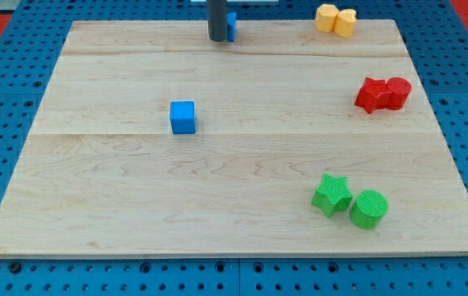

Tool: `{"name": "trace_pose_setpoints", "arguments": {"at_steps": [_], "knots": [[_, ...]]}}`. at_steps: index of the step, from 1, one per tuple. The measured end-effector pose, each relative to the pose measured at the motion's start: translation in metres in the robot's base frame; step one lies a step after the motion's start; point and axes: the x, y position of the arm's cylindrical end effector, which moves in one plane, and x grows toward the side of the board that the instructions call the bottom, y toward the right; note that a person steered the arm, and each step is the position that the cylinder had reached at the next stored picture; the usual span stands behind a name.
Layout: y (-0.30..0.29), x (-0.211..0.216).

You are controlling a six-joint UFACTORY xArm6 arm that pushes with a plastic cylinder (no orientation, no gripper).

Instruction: Move blue cube towards top center

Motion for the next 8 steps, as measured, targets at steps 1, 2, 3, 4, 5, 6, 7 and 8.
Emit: {"name": "trace_pose_setpoints", "arguments": {"at_steps": [1, 2, 3, 4, 5, 6, 7, 8], "knots": [[0.000, -0.018], [0.000, -0.031], [0.000, -0.020], [0.003, 0.048], [0.008, 0.130], [0.008, 0.193], [-0.011, 0.222], [-0.064, 0.222]]}}
